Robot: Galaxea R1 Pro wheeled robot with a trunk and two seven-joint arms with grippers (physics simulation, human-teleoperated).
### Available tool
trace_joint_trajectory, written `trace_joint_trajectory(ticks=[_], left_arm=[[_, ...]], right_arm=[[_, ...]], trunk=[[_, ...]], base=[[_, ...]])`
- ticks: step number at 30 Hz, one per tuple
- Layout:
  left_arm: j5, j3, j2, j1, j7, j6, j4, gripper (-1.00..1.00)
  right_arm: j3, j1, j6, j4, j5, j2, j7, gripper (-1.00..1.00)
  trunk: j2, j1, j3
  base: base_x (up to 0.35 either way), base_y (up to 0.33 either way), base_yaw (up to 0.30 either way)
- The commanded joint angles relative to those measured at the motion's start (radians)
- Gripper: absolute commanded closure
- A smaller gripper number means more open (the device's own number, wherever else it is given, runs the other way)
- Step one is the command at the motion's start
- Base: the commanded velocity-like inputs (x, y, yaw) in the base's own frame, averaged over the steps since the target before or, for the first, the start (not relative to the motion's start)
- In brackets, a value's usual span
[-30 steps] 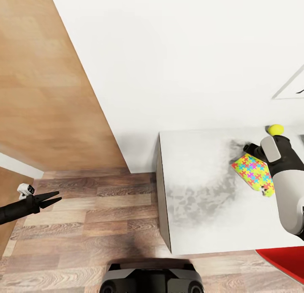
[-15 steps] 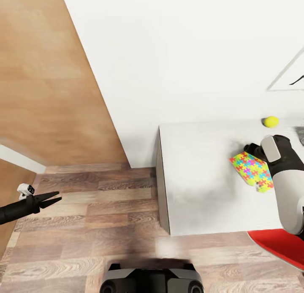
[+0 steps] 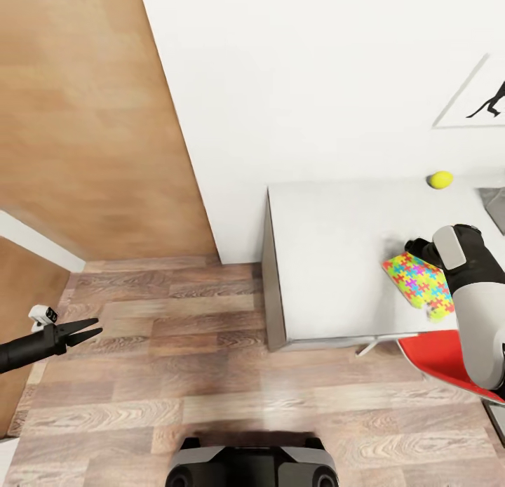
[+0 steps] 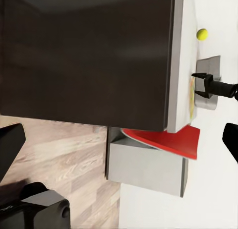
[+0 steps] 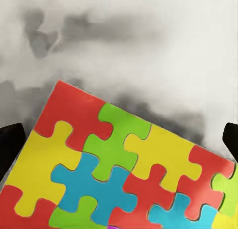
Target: Put all the toys in the child's room - the three board games (two on the bed and one on the table), the two jigsaw puzzles on the table, and the tennis ball on the table - inside the toy box on the table in the child's room.
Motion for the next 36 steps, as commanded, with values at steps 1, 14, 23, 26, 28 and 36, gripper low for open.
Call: trace_joint_trajectory(ticks=[1,14,23,26,28,36], left_arm=[[0.000,0.000,0.000,-0.001,-0.004,0.011,0.000,-1.00],[0.000,0.000,-0.001,-0.001,-0.004,0.011,0.000,-1.00],[0.000,0.000,-0.001,-0.001,-0.004,0.011,0.000,-1.00],[0.000,0.000,-0.001,-0.001,-0.004,0.011,0.000,-1.00],[0.000,0.000,-0.001,-0.001,-0.004,0.011,0.000,-1.00],[0.000,0.000,-0.001,-0.001,-0.004,0.011,0.001,-1.00]], right_arm=[[0.000,0.000,0.002,0.006,-0.021,0.000,-0.009,-1.00],[0.000,0.000,0.005,0.005,-0.022,-0.001,-0.009,-1.00],[0.000,0.000,0.047,0.001,-0.020,-0.001,-0.010,-1.00],[0.000,0.000,0.050,0.000,-0.020,-0.001,-0.010,-1.00],[0.000,0.000,0.051,0.000,-0.020,-0.001,-0.010,-1.00],[0.000,-0.001,0.051,0.000,-0.020,-0.001,-0.011,-1.00]], trunk=[[-0.001,0.000,-0.001],[-0.001,0.000,-0.001],[-0.001,0.000,-0.001],[-0.001,0.000,-0.001],[-0.001,0.000,-0.001],[-0.001,0.000,-0.001]], base=[[-0.296,0.149,0.000],[-0.179,0.100,0.000],[-0.111,0.059,0.000],[-0.033,0.021,0.000],[-0.014,0.009,0.000],[-0.004,0.002,0.000]])
